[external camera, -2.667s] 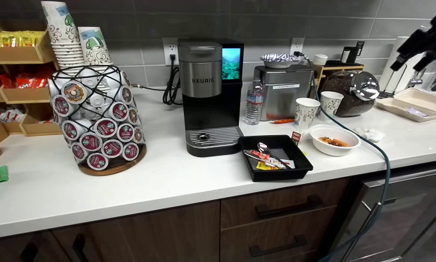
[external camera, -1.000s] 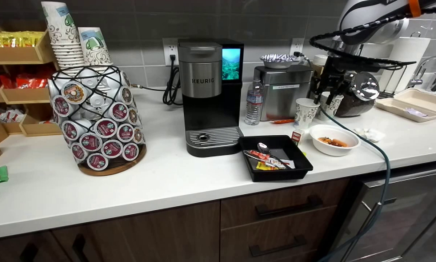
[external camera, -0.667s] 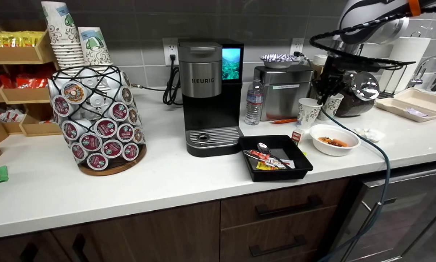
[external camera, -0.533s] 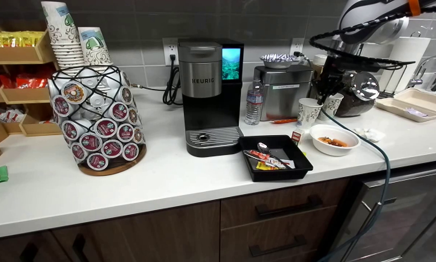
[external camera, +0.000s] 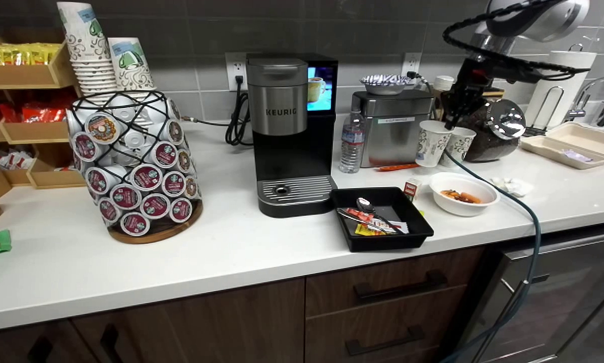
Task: Move one cup to the left side of the styrofoam pack
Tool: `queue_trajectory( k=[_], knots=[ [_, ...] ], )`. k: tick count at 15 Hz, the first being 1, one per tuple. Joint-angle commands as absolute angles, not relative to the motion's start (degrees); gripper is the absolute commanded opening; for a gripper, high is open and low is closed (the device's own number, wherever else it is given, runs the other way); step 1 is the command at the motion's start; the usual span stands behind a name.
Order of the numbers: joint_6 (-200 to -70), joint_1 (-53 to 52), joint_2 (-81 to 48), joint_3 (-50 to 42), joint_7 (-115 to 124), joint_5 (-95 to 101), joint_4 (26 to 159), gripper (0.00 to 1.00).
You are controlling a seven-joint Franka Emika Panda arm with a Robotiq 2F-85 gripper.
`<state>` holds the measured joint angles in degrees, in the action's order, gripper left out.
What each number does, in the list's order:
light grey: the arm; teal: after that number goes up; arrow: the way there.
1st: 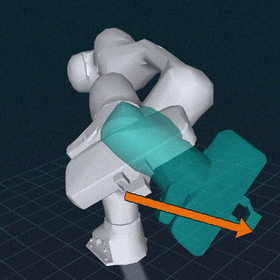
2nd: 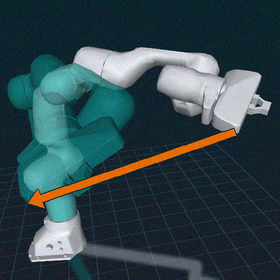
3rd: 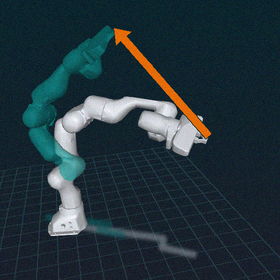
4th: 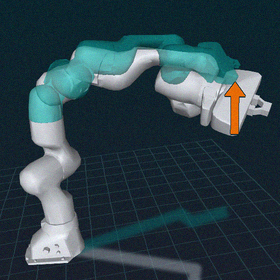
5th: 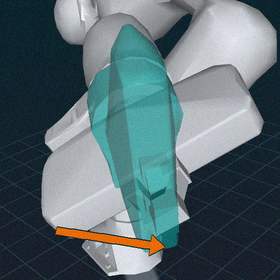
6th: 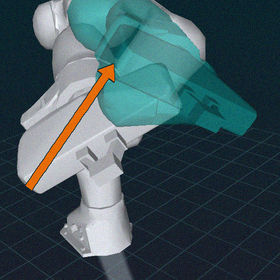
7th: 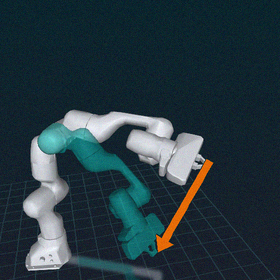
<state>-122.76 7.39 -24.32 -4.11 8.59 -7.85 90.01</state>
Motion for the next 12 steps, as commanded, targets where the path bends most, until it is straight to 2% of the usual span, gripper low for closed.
queue_trajectory(
  k=[1, 7, 12],
  knots=[
    [-120.8, 9.4, -16.5, -3.4, 2.7, -11.9, 96.6, 0.01],
    [-110.2, 10.9, -3.3, -5.6, -4.6, -15.1, 108.1, 0.01],
    [-113.6, 13.8, 6.2, -11.7, 2.3, -15.3, 118.3, 0.01]
  ],
)
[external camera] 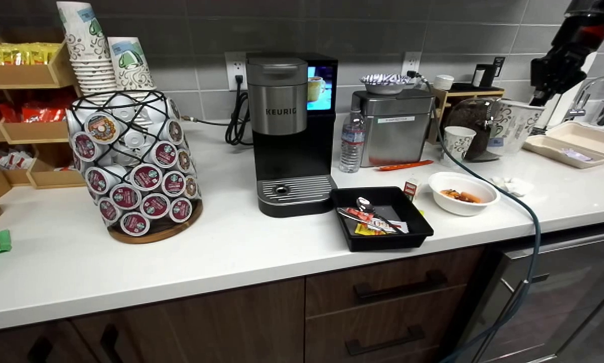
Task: Move one cup to the left side of the styrofoam pack
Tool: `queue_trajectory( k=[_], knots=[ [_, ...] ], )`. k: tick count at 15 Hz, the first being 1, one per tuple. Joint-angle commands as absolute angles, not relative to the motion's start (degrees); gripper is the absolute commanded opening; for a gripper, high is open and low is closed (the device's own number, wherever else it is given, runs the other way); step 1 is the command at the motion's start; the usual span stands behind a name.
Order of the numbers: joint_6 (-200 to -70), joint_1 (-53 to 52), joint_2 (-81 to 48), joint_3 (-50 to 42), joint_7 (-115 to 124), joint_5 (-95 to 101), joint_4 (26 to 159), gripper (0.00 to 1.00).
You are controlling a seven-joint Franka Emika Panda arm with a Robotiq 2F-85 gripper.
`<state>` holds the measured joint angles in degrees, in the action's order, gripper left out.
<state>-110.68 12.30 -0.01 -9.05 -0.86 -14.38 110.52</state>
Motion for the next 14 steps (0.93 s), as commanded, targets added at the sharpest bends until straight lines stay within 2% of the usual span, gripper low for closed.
queue_trajectory(
  k=[1, 7, 14],
  knots=[
    [-114.0, 14.4, 7.5, -12.8, 3.7, -15.0, 119.6, 0.01],
    [-124.2, 18.6, 10.6, -17.0, 12.3, -13.3, 125.5, 0.01],
    [-139.1, 23.2, 3.5, -19.8, 24.9, -7.3, 120.8, 0.01]
  ],
)
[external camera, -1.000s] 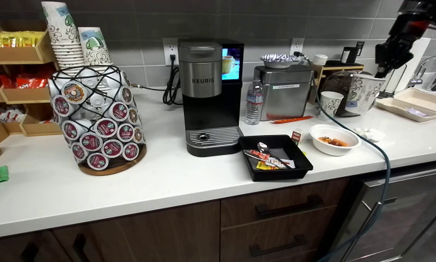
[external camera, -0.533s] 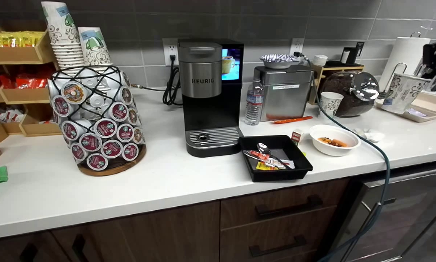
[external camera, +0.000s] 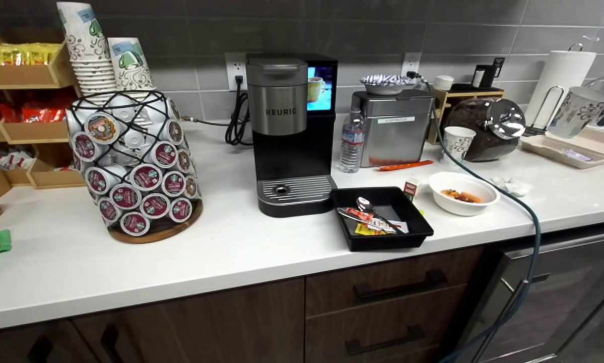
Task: Move one cup to the left side of the styrofoam pack
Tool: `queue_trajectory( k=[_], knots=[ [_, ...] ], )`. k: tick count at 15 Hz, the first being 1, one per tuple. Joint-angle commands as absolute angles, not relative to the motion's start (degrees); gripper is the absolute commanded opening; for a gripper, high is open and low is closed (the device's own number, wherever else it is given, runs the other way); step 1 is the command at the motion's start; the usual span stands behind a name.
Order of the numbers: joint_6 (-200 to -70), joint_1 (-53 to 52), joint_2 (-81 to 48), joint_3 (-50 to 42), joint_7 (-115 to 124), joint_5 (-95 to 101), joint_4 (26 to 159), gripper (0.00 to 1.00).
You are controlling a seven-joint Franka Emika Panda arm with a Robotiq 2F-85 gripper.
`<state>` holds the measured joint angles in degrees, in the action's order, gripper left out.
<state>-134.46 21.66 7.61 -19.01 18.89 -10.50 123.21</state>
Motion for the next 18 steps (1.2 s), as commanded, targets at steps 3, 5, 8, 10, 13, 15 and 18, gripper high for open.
queue_trajectory(
  k=[3, 5, 8, 10, 13, 15, 18],
  knots=[
    [-143.3, 24.2, -1.3, -21.0, 29.9, -4.6, 118.2, 0.01],
    [-144.0, 24.4, -4.9, -22.2, 30.9, -5.2, 115.9, 0.01],
    [-141.7, 23.8, -8.5, -22.4, 27.5, -10.1, 113.0, 0.01],
    [-141.5, 23.7, -10.8, -22.0, 27.0, -12.3, 111.2, 0.01],
    [-140.8, 23.8, -13.8, -21.7, 26.7, -14.6, 108.7, 0.01],
    [-139.3, 23.9, -16.1, -21.9, 27.3, -14.4, 106.9, 0.01],
    [-136.2, 23.8, -19.1, -22.0, 27.6, -13.4, 103.4, 0.01]
  ],
)
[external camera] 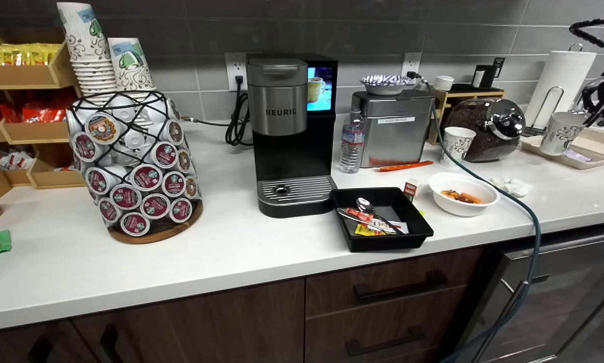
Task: Move one cup to the left side of the styrofoam pack
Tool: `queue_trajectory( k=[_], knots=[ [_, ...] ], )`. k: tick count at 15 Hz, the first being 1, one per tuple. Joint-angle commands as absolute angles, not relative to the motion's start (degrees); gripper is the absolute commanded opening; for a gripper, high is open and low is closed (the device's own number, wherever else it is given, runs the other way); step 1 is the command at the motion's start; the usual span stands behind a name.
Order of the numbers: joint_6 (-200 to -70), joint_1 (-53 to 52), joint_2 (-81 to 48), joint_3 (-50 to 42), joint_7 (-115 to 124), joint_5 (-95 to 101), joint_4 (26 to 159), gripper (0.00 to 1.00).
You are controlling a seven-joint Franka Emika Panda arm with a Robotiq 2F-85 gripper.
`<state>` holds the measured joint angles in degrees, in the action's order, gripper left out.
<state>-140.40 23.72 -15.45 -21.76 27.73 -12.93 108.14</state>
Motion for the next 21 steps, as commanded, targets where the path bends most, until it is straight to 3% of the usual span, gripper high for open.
queue_trajectory(
  k=[1, 9, 18, 19, 20, 21],
  knots=[
    [-134.7, 23.8, -19.9, -21.9, 27.6, -13.2, 102.1, 0.01],
    [-126.2, 24.1, -26.3, -21.8, 28.2, -11.8, 91.6, 0.01],
    [-125.9, 25.3, -31.1, -21.1, 27.9, -12.8, 87.9, 0.01],
    [-126.0, 25.3, -31.4, -21.1, 28.0, -12.9, 87.8, 0.09],
    [-125.9, 25.3, -31.3, -21.1, 28.0, -12.7, 87.8, 0.30],
    [-126.0, 25.3, -31.3, -21.2, 28.0, -12.7, 87.8, 0.36]
  ],
)
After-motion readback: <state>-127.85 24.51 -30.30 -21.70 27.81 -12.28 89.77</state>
